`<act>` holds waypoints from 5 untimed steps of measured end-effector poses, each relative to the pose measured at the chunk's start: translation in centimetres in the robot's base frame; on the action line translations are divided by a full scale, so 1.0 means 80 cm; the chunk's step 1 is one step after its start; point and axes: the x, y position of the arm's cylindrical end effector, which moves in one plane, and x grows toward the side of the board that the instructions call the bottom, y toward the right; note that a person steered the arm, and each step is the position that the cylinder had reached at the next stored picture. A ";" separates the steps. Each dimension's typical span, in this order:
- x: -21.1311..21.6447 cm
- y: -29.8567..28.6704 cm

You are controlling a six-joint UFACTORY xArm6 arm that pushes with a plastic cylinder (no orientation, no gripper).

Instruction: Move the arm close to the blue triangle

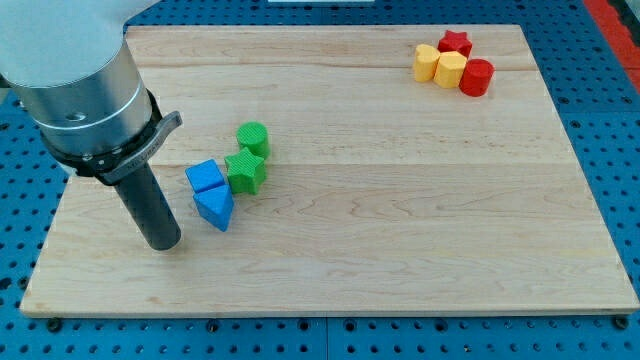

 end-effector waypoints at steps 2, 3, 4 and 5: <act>0.000 0.001; 0.028 0.026; 0.038 0.096; 0.038 0.097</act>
